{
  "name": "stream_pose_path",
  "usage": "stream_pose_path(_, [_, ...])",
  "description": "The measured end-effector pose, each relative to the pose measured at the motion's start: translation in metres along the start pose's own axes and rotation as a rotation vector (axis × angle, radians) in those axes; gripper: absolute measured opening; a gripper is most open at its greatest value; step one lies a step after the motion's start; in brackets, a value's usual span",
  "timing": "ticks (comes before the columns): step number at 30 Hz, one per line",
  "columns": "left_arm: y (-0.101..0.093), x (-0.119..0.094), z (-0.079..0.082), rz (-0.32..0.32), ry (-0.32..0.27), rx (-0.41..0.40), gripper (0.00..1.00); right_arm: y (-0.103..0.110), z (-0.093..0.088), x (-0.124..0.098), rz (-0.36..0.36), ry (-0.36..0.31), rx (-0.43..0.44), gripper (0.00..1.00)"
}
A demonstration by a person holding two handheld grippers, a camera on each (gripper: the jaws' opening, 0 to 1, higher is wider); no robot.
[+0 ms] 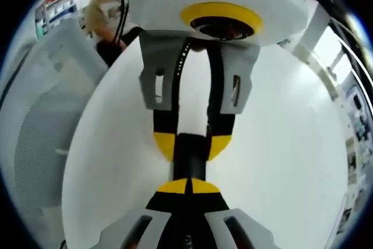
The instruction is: Press the specified remote control buttons in sequence, fully releasing each button before pressing the next.
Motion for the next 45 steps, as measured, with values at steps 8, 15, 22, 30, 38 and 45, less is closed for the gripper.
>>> stream_pose_path(8, [0.000, 0.000, 0.000, 0.005, 0.000, -0.001, 0.24, 0.000, 0.000, 0.000, -0.007, 0.003, -0.008, 0.00])
stream_pose_path(15, [-0.001, 0.000, 0.000, 0.009, 0.001, 0.000, 0.24, 0.003, 0.001, -0.004, -0.019, -0.016, -0.024, 0.00])
stream_pose_path(22, [-0.001, 0.000, 0.002, 0.008, 0.007, 0.002, 0.24, 0.003, 0.001, -0.013, -0.045, -0.036, -0.031, 0.00])
stream_pose_path(30, [-0.002, 0.000, 0.001, 0.012, 0.004, 0.000, 0.24, 0.003, 0.002, -0.016, -0.052, -0.045, -0.021, 0.00])
stream_pose_path(38, [-0.002, -0.001, 0.000, 0.016, -0.004, -0.004, 0.24, 0.003, 0.004, -0.015, -0.051, -0.069, -0.005, 0.00])
stream_pose_path(45, [-0.002, 0.000, 0.001, 0.016, -0.002, -0.002, 0.24, 0.002, 0.004, -0.018, -0.063, -0.087, 0.000, 0.00])
Point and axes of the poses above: the point that each gripper's makers call its tool centre point, and the gripper's own axes: x roughly forward along the fingers, y roughly to its left, z roughly out of its top, the point moved 10 cm from there along -x, roughly backward along the fingers, and after that the axes turned 9 degrees about -y, right-handed, at the moved point
